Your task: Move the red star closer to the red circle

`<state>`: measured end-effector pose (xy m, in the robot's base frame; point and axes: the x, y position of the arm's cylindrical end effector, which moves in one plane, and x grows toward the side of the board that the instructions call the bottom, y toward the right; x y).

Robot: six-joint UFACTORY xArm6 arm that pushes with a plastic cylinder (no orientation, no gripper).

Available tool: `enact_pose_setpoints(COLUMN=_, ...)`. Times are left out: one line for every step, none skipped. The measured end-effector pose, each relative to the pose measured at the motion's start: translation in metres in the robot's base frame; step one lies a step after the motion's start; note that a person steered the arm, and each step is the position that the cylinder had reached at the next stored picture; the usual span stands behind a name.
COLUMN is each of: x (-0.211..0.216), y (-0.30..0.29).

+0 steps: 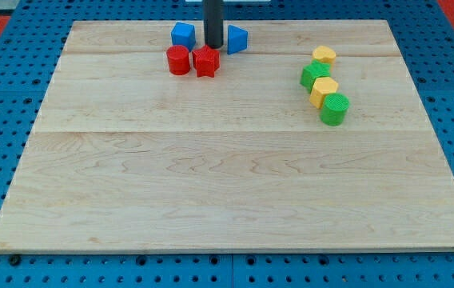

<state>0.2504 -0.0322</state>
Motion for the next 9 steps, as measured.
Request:
enact_pose_setpoints(x=0.013, y=-0.004)
enact_pose_setpoints(x=0.048, y=-0.005)
enact_pose_setpoints(x=0.071, y=-0.003)
enact_pose_setpoints(x=0.078, y=0.033)
enact_pose_setpoints(x=0.107, y=0.077)
enact_pose_setpoints(x=0.124, y=0.065)
enact_pose_setpoints(x=0.123, y=0.032)
enact_pose_setpoints(x=0.116, y=-0.008)
enact_pose_setpoints(x=0.115, y=-0.040)
